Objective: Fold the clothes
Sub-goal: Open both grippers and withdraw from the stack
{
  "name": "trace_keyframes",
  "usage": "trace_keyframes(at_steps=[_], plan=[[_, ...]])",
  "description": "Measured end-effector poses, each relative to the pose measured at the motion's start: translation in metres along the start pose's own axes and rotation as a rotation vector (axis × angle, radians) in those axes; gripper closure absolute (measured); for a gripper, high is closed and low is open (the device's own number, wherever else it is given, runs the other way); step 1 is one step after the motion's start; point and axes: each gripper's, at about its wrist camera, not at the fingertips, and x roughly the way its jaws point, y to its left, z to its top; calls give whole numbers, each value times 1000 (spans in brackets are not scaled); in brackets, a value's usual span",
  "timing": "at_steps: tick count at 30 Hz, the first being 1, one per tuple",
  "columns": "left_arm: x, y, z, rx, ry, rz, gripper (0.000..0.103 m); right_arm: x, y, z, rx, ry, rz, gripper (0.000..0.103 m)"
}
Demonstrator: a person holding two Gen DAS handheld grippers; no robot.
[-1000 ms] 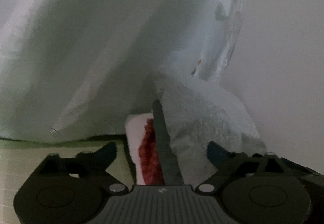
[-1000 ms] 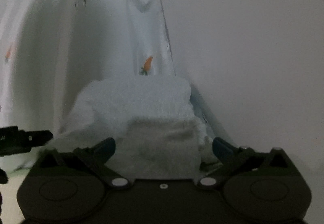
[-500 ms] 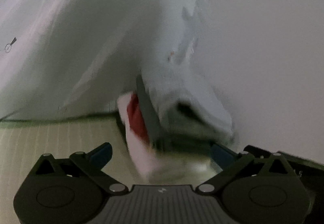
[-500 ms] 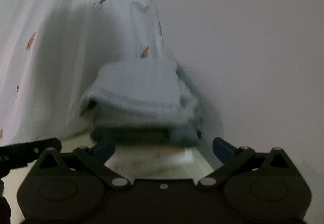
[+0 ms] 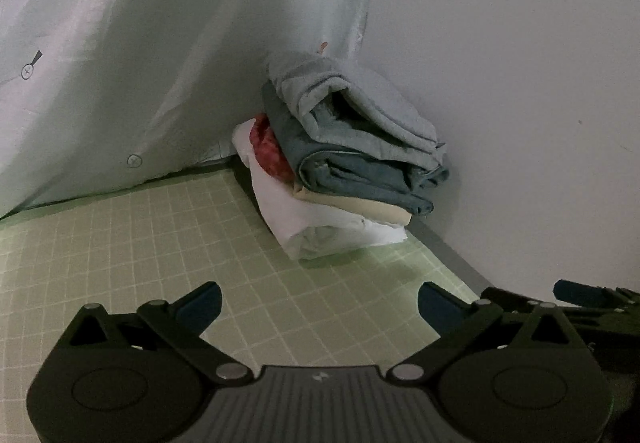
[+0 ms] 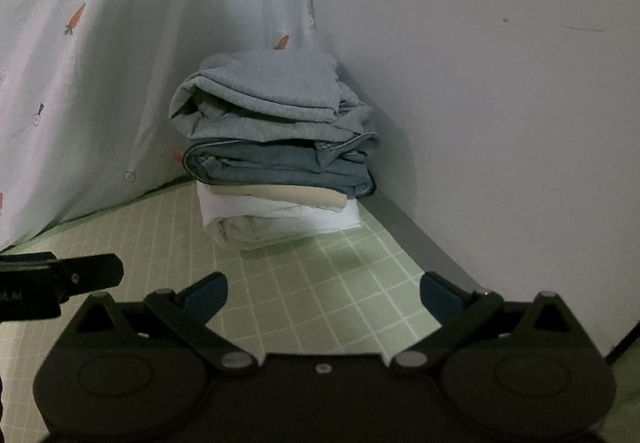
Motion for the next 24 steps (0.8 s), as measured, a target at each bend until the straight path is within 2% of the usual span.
trace_keyframes(at_steps=[24], plan=[[-9,2,-1,30,-5,-13,0,-9,-1,-1,5,-13,-17,0]])
